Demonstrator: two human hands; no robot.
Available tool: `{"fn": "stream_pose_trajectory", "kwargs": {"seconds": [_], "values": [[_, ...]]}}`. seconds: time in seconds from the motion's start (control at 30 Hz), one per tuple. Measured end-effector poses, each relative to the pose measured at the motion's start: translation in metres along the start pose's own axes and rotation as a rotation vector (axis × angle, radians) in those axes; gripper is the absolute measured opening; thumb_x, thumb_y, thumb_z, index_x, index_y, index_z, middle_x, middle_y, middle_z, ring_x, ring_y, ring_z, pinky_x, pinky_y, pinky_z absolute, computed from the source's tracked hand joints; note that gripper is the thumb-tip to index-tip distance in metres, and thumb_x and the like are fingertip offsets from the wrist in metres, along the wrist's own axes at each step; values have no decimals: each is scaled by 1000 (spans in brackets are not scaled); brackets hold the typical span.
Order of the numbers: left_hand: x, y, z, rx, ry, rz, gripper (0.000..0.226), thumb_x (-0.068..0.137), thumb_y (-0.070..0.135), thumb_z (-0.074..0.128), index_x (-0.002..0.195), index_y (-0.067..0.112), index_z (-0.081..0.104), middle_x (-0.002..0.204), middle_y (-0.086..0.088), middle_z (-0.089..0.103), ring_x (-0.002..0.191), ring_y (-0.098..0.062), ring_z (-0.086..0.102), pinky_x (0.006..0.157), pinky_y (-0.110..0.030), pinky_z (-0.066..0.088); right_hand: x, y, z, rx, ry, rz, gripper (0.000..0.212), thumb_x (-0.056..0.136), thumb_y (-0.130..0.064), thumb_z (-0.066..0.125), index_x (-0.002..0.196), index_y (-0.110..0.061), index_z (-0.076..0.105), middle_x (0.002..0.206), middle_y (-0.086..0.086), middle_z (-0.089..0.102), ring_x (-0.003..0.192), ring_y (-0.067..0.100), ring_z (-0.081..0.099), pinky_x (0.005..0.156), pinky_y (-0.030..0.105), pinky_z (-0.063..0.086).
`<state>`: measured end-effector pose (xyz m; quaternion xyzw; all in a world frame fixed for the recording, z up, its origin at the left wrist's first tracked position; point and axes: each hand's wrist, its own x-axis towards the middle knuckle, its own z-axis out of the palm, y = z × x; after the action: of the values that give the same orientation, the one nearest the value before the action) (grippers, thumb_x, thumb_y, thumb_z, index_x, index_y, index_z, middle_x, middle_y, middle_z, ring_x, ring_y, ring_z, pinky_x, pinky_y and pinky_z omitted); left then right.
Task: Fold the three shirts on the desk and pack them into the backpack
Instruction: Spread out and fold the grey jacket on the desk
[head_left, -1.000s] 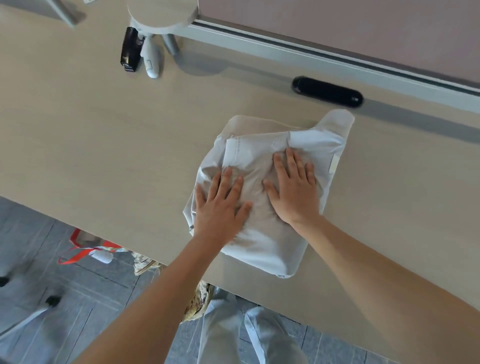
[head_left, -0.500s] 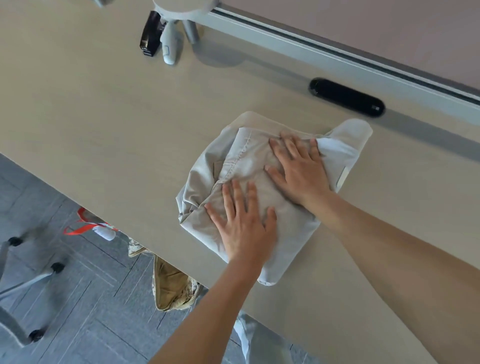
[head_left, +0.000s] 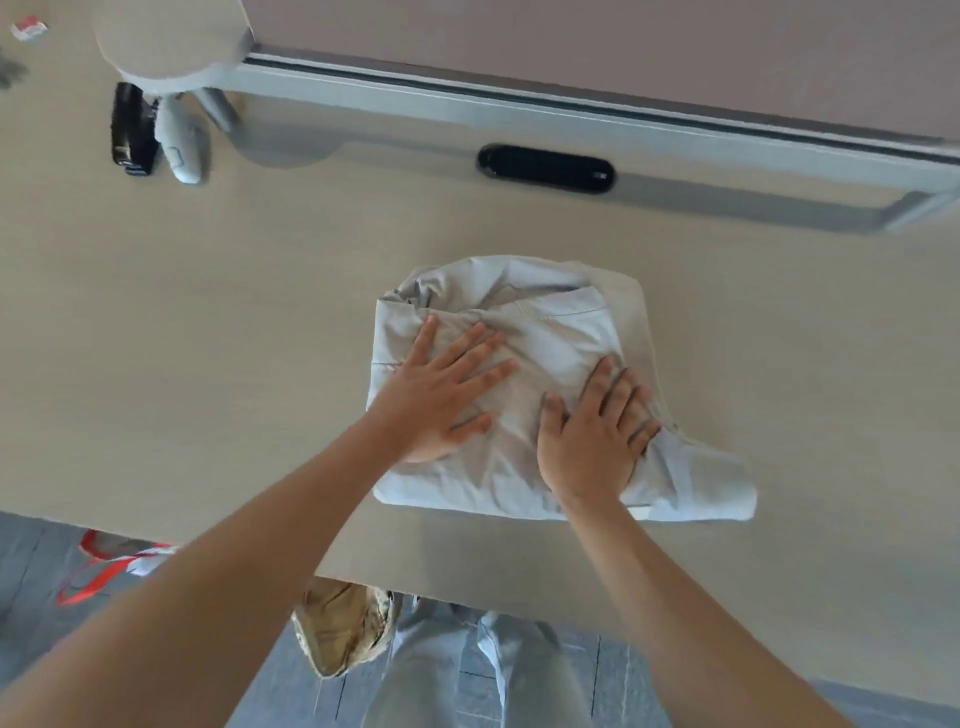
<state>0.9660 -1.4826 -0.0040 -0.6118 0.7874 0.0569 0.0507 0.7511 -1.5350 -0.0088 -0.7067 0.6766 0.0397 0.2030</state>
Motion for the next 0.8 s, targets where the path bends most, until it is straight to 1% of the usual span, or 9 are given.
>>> {"fn": "stream_pose_trajectory", "kwargs": {"seconds": [0.07, 0.1, 0.2, 0.27, 0.33, 0.4, 0.5, 0.63, 0.8], "values": [[4, 1, -3, 21, 9, 28, 72, 100, 60, 30, 165, 29, 21, 174, -5, 11, 161, -27, 2, 123, -69, 1, -12, 8, -9, -11, 2, -16, 82, 105, -55, 37, 167, -19, -3, 175, 14, -1, 161, 35, 0, 129, 56, 0], [4, 8, -5, 14, 33, -18, 71, 100, 58, 38, 163, 28, 25, 173, -6, 15, 161, -27, 5, 123, -70, 3, -15, 14, -14, -25, 48, -82, 81, 105, -53, 40, 168, -19, 2, 175, 14, 2, 161, 33, 3, 129, 54, 3], [-6, 40, -9, -87, 134, -346, 69, 95, 44, 57, 158, 24, 39, 171, -9, 21, 160, -27, 10, 123, -70, 6, -12, 21, -25, -26, 189, -367, 75, 106, -45, 46, 168, -18, 14, 175, 10, 8, 162, 28, 4, 130, 50, 8], [-10, 54, -11, -139, 169, -564, 67, 96, 42, 50, 159, 22, 37, 172, -8, 18, 161, -26, 5, 122, -70, 5, 1, 10, -27, -38, 232, -507, 69, 106, -44, 41, 166, -16, 20, 175, 10, 11, 162, 27, 5, 131, 51, 9], [-10, 54, -10, -180, 160, -691, 66, 99, 47, 33, 161, 25, 30, 174, -6, 9, 161, -26, 0, 120, -71, 7, 18, -10, -26, -65, 229, -587, 67, 107, -45, 37, 165, -16, 25, 174, 10, 13, 162, 27, 7, 131, 50, 7], [-7, 47, -2, -177, 110, -705, 69, 101, 53, 19, 165, 27, 20, 175, -4, 2, 161, -26, -4, 121, -72, 11, 33, -25, -19, -112, 201, -614, 65, 108, -46, 38, 165, -17, 26, 175, 9, 13, 162, 25, 5, 131, 50, 2], [-4, 42, 11, -175, 80, -685, 70, 102, 56, 14, 166, 29, 8, 174, -2, -6, 160, -26, -11, 122, -71, 9, 49, -29, -4, -164, 170, -586, 66, 109, -51, 28, 167, -22, 17, 176, 5, 5, 162, 21, -6, 130, 48, -7], [-2, 44, 23, -136, 81, -681, 70, 104, 56, 12, 167, 27, 2, 174, -4, -12, 159, -28, -15, 122, -70, 7, 52, -24, 12, -186, 194, -565, 66, 110, -51, 23, 168, -24, 10, 176, 3, 2, 162, 19, -8, 130, 50, -2], [-1, 43, 24, -139, 81, -691, 69, 105, 56, 15, 167, 26, 5, 174, -5, -12, 159, -28, -15, 122, -70, 8, 53, -26, 10, -175, 179, -572, 66, 109, -51, 22, 168, -23, 12, 176, 4, 4, 162, 19, -6, 130, 51, 0]]}}
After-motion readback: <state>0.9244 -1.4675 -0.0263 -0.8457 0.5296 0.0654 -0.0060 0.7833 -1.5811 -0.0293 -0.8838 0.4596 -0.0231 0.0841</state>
